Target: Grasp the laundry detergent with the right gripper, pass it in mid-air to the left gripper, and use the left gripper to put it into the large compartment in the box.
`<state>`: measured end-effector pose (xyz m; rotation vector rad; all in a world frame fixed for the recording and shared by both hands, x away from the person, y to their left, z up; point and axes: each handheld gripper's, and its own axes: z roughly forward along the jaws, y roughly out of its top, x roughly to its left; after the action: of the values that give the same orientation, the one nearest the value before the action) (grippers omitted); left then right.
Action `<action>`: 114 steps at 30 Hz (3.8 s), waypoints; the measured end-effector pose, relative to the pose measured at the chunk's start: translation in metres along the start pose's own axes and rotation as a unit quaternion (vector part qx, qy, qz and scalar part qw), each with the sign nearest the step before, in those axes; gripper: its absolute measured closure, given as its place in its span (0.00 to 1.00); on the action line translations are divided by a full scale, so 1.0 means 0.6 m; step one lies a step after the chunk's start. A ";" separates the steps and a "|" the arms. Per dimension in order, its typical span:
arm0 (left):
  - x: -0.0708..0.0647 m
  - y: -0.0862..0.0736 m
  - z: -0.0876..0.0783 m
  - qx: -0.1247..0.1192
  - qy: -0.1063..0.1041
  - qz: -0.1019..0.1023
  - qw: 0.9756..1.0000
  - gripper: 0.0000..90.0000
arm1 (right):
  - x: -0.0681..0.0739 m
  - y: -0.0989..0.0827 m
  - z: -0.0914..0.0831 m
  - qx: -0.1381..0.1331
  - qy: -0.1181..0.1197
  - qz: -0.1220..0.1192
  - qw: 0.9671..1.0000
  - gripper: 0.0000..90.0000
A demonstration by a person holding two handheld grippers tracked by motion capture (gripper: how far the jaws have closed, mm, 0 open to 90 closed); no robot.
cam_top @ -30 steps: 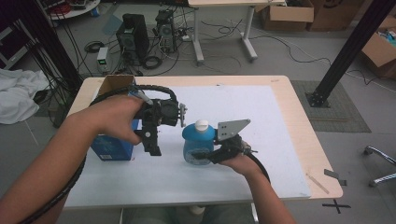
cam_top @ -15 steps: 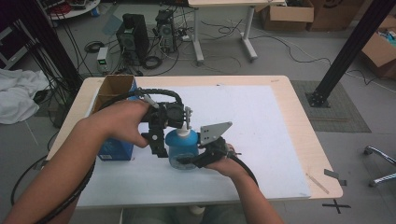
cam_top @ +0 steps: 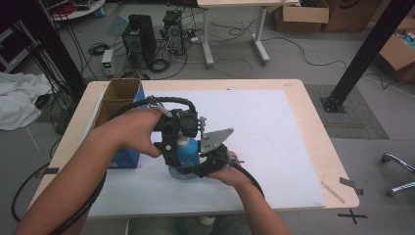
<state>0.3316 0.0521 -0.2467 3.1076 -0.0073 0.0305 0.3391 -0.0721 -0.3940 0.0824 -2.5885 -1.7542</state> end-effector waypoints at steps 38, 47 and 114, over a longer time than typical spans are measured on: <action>-0.001 0.019 0.016 0.026 0.031 0.015 0.999 0.22 | -0.005 -0.001 0.001 -0.008 -0.009 0.004 1.000 0.50; -0.002 0.014 0.017 0.031 0.033 0.012 0.999 0.29 | -0.006 -0.001 0.002 -0.007 -0.010 0.003 1.000 0.50; -0.003 0.018 -0.002 0.044 0.024 -0.010 0.999 0.44 | -0.003 0.009 -0.036 -0.012 -0.040 0.010 0.999 0.21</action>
<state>0.3296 0.0415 -0.2453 3.1932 0.0284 0.1075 0.3413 -0.0902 -0.3811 -0.0132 -2.6108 -1.8187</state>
